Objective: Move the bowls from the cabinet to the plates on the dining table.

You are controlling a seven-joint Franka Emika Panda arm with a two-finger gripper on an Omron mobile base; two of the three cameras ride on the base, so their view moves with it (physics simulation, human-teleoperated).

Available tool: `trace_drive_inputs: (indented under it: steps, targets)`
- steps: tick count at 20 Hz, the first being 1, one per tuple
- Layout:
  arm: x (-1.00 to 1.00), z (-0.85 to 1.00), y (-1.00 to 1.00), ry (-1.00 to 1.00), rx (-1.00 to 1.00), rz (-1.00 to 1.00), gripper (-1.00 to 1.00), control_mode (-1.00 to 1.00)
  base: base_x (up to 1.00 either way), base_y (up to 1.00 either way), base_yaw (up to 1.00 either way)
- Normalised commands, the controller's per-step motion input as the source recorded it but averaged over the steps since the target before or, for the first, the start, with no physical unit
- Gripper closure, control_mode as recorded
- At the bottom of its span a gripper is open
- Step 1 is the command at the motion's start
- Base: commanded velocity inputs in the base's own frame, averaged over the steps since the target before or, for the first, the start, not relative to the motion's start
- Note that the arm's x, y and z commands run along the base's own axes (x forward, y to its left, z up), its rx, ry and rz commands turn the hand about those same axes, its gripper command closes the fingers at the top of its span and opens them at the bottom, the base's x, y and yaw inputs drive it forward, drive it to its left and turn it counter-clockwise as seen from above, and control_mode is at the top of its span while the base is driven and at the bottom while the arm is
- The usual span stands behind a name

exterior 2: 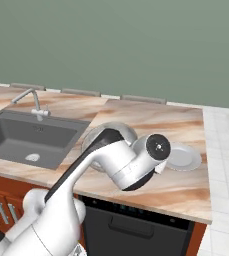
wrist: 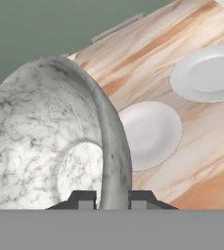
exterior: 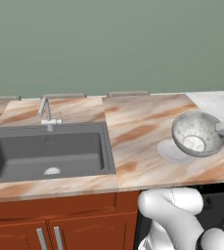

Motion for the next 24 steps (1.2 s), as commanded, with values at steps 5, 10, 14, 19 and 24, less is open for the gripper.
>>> trace_drive_inputs:
  steps: [5, 10, 14, 19, 24]
  targets:
    - [0.36, -0.33, -0.11, 0.03, 0.03, 0.03, 1.0, -1.0, 0.0, 0.0, 0.0]
    - [0.36, -0.36, -0.1, 0.01, 0.03, 0.02, 1.0, -1.0, 0.0, 0.0, 0.0]
    - [0.4, -0.34, -0.1, 0.0, 0.03, 0.0, 1.0, -1.0, 0.0, 0.0, 0.0]
    - [0.42, -0.35, -0.09, 0.0, 0.02, 0.0, 1.0, -1.0, 0.0, 0.0, 0.0]
    - [0.37, -0.35, -0.14, 0.01, 0.0, 0.0, 1.0, -1.0, 0.0, 0.0, 0.0]
